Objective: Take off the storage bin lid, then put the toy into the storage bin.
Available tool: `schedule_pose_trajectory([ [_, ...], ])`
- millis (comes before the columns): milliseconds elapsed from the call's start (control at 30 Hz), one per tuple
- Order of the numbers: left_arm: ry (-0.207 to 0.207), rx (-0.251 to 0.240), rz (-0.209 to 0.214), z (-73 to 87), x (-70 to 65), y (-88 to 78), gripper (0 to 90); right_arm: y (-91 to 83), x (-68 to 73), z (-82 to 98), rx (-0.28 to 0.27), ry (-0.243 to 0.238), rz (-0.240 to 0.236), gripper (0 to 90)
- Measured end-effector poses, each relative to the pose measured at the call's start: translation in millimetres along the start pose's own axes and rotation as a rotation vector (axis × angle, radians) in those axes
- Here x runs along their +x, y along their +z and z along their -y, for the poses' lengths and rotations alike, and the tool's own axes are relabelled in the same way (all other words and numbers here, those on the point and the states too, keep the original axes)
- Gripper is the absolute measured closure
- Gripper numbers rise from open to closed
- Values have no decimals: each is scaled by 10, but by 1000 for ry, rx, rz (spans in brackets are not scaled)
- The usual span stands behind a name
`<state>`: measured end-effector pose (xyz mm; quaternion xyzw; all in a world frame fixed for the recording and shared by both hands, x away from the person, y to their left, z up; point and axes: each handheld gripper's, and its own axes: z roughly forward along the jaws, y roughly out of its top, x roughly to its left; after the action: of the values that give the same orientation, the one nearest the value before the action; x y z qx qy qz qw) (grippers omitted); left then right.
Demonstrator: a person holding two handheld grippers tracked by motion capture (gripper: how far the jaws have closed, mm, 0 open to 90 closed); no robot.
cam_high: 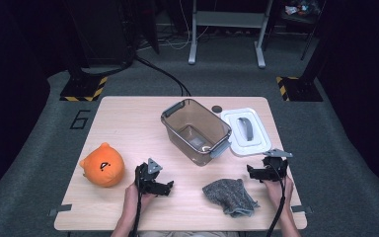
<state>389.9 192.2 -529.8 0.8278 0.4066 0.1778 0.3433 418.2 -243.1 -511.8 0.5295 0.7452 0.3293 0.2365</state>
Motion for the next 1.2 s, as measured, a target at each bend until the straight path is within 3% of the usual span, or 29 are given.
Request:
schedule_pose_trajectory([
  [333, 19, 9, -16, 22, 32, -50, 7, 49, -12, 163, 43, -24, 11, 0],
  [433, 21, -5, -17, 22, 36, -115, 1, 42, -28, 179, 42, -9, 1, 0],
  [733, 21, -83, -24, -61, 63, -485, 2, 49, -64, 192, 37, -5, -21, 0],
  [833, 6, -103, -19, -81, 112, -628, 9, 46, -60, 193, 38, -3, -18, 0],
  [1200, 10, -157, -62, -166, 336, -1134, 26, 46, -58, 195, 37, -1, -15, 0],
])
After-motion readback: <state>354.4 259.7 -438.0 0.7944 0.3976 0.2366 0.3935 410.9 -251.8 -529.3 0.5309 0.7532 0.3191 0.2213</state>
